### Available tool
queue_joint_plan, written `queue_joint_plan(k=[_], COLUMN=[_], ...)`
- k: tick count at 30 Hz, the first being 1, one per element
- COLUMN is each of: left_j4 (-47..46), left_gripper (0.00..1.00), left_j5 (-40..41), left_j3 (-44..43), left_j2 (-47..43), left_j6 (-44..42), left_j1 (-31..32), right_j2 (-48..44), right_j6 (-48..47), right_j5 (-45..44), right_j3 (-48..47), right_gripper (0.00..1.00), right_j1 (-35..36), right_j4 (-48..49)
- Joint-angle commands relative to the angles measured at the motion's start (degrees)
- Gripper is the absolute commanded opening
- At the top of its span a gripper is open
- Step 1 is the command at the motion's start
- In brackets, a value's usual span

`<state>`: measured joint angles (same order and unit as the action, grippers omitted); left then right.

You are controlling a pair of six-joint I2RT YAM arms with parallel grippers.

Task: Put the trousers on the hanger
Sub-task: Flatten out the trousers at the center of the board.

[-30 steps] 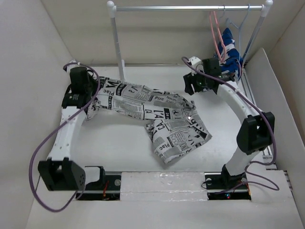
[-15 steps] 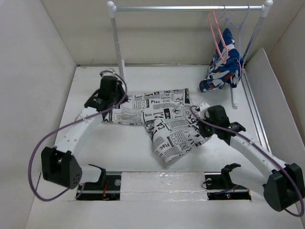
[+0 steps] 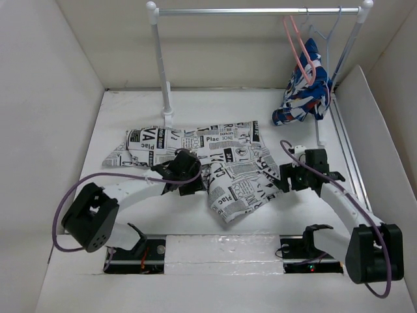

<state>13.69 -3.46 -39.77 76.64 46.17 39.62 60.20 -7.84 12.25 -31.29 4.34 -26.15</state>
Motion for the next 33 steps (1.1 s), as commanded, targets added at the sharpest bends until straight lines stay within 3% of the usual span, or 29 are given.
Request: queue_joint_plan(k=[1, 3, 5, 7, 8, 10, 14, 16, 17, 20, 23, 29, 32, 33], left_j4=[-6.04, -6.92, -7.98, -8.68, -8.94, -9.56, -11.58, -12.64, -12.99, -13.08, -11.6, -9.37, -13.25, -13.25], left_gripper=[0.44, 0.45, 0.45, 0.45, 0.45, 0.45, 0.42, 0.36, 0.18, 0.0, 0.0, 0.0, 0.0, 0.07], left_j5=[-2.51, -2.86, -3.48, -4.27, -4.44, -4.18, -4.18, -4.09, -4.18, -3.48, -2.17, 0.39, -8.65, -10.58], left_j3=[-1.53, -2.15, -2.51, -2.59, -2.51, -2.07, -2.77, -3.99, -4.52, -6.19, -8.21, -8.58, -6.37, -7.16], left_j2=[3.93, 5.18, 6.76, 8.34, 8.61, 9.57, 12.56, 15.62, 16.43, 18.89, 18.99, 14.6, 13.18, 14.14], left_j6=[1.64, 1.64, 1.81, 1.99, 1.99, 2.08, 1.99, 1.82, 1.64, 1.2, -1.15, -4.42, -3.64, -2.5], left_j1=[2.03, 2.57, 3.45, 3.97, 3.98, 4.5, 5.12, 5.74, 5.74, 6.26, 6.26, 5.48, 6.42, 7.57], right_j2=[3.07, 6.48, 8.25, 10.36, 10.72, 9.5, 2.39, -0.34, -2.87, -5.09, -2.91, 1.05, 3.43, 3.43], right_j6=[-1.04, -1.39, -0.34, 0.53, 0.8, 2.2, 4.67, 5.11, 5.2, 5.2, 7.64, 10.21, 8.89, 8.54], right_j5=[2.78, 7.16, 8.66, 11.37, 11.91, 12.79, 12.89, 11.14, 8.43, 6.03, 7.86, 11.37, 11.4, 11.3], right_j3=[0.17, -0.17, -0.61, -1.05, -1.23, -1.67, -3.86, -5.7, -7.37, -9.4, -10.47, -11.6, -14.24, -14.33], right_gripper=[0.77, 0.74, 0.66, 0.4, 0.13, 0.0, 0.0, 0.0, 0.0, 0.0, 0.0, 0.0, 0.0, 0.0], right_j1=[-1.96, -2.67, -2.67, -3.89, -4.94, -6.88, -12.42, -15.05, -15.93, -21.46, -26.12, -28.16, -27.63, -27.63], right_j4=[5.32, 8.91, 11.02, 12.79, 13.75, 14.63, 14.99, 13.15, 11.58, 8.15, 8.99, 14.63, 12.18, 12.35])
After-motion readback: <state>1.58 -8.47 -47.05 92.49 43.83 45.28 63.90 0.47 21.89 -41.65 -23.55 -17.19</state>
